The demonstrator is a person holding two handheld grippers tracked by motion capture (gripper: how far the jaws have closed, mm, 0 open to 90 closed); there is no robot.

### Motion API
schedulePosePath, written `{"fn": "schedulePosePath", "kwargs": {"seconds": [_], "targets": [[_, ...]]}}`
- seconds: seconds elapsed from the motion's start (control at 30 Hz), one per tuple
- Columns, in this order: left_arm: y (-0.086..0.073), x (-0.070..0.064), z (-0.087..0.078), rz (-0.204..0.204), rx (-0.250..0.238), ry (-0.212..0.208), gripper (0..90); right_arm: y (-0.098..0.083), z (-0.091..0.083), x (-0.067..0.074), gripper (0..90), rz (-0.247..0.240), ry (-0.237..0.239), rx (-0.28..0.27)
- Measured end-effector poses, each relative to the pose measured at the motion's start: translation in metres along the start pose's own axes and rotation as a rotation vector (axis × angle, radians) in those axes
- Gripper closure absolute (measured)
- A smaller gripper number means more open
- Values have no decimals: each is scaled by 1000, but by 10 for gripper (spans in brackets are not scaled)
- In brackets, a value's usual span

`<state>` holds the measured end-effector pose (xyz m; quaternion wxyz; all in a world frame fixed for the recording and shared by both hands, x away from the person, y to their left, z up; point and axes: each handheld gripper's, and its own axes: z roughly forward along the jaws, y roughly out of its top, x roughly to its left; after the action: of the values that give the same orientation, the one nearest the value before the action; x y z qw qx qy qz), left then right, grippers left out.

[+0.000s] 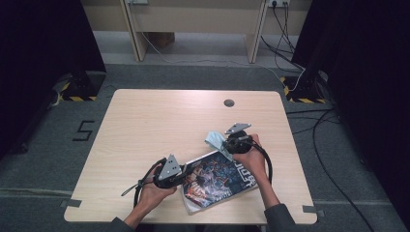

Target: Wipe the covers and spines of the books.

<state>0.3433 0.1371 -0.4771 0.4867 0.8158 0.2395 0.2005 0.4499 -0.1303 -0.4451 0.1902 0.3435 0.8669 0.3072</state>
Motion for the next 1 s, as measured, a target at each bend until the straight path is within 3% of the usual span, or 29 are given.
{"fn": "schedulePosePath", "kwargs": {"seconds": [0.23,0.7,0.8,1.0], "targets": [[0,1,-1,-6,-6,-10,817,-5,0,-8,803,18,-1,3],[-1,4,-4,-11,-12,-24,816,5,-9,8,803,-27,56,-20],[0,4,-4,-4,-10,-27,816,2,-6,2,803,-27,31,-7],[1,3,-4,4,-21,-30,817,-10,0,-20,804,28,-16,23]]}}
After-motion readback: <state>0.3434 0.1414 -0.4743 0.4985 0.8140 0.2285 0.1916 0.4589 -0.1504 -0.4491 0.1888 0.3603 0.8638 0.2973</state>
